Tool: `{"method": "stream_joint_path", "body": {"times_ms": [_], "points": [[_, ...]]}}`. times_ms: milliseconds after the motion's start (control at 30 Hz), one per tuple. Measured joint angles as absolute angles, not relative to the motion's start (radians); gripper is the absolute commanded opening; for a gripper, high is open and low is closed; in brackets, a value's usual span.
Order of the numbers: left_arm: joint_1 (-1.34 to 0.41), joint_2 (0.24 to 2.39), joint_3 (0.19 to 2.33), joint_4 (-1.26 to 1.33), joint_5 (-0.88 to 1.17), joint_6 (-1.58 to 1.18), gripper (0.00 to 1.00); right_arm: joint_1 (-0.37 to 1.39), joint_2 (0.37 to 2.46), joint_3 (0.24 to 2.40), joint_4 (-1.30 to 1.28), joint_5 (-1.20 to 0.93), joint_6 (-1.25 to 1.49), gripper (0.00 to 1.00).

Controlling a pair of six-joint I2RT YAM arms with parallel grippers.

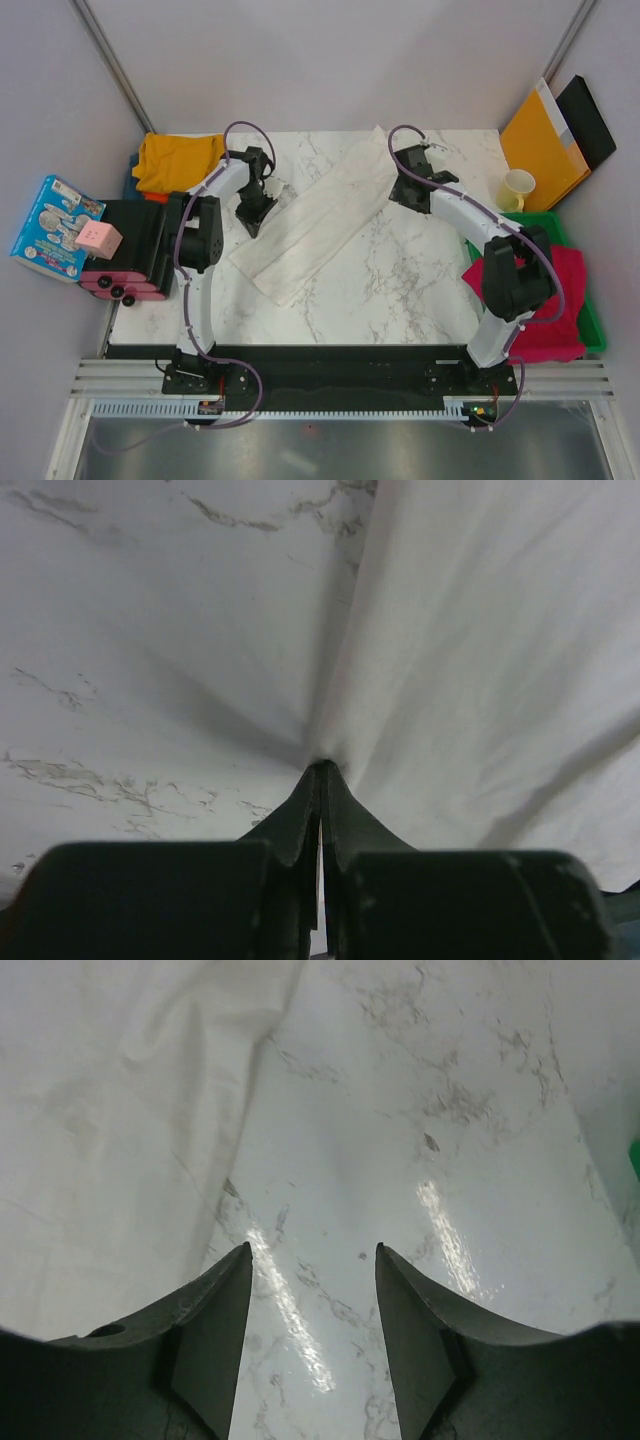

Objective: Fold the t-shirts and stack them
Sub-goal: Fold the tshirt

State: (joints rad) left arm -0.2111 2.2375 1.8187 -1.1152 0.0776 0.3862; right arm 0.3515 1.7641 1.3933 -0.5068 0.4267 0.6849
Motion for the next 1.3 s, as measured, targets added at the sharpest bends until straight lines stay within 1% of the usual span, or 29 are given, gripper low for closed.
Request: {"method": "stream_joint_path", "body": {"times_ms": [100, 200, 367, 600, 833, 967, 1133, 1300], "points": [[-0.214, 2.265, 1.842, -1.123, 0.052, 0.374, 0.03, 0.350, 1.765, 1.316, -0.517, 0.428, 0.708, 0.59], [-0.216, 2.274, 1.876, -1.118, 0.029, 0.367, 0.04, 0.348, 1.765, 1.285, -0.521, 0.437, 0.726, 0.60], [-0.215, 2.305, 1.895, -1.113, -0.018, 0.361, 0.04, 0.344, 1.810, 1.310, -0.537, 0.472, 0.736, 0.61], [-0.234, 2.251, 1.791, -1.033, -0.082, 0.364, 0.04, 0.306, 2.101, 1.576, -0.614, 0.508, 0.721, 0.61], [-0.239, 2.175, 1.645, -1.008, -0.137, 0.419, 0.04, 0.250, 2.230, 1.749, -0.694, 0.508, 0.717, 0.62], [-0.262, 2.114, 1.521, -1.035, -0.183, 0.469, 0.04, 0.213, 2.334, 1.920, -0.751, 0.498, 0.699, 0.63], [-0.340, 2.045, 1.341, -1.111, -0.223, 0.525, 0.05, 0.197, 2.440, 2.111, -0.805, 0.465, 0.661, 0.62], [-0.448, 2.035, 1.266, -1.182, -0.194, 0.549, 0.05, 0.200, 2.477, 2.177, -0.825, 0.398, 0.653, 0.62]]}}
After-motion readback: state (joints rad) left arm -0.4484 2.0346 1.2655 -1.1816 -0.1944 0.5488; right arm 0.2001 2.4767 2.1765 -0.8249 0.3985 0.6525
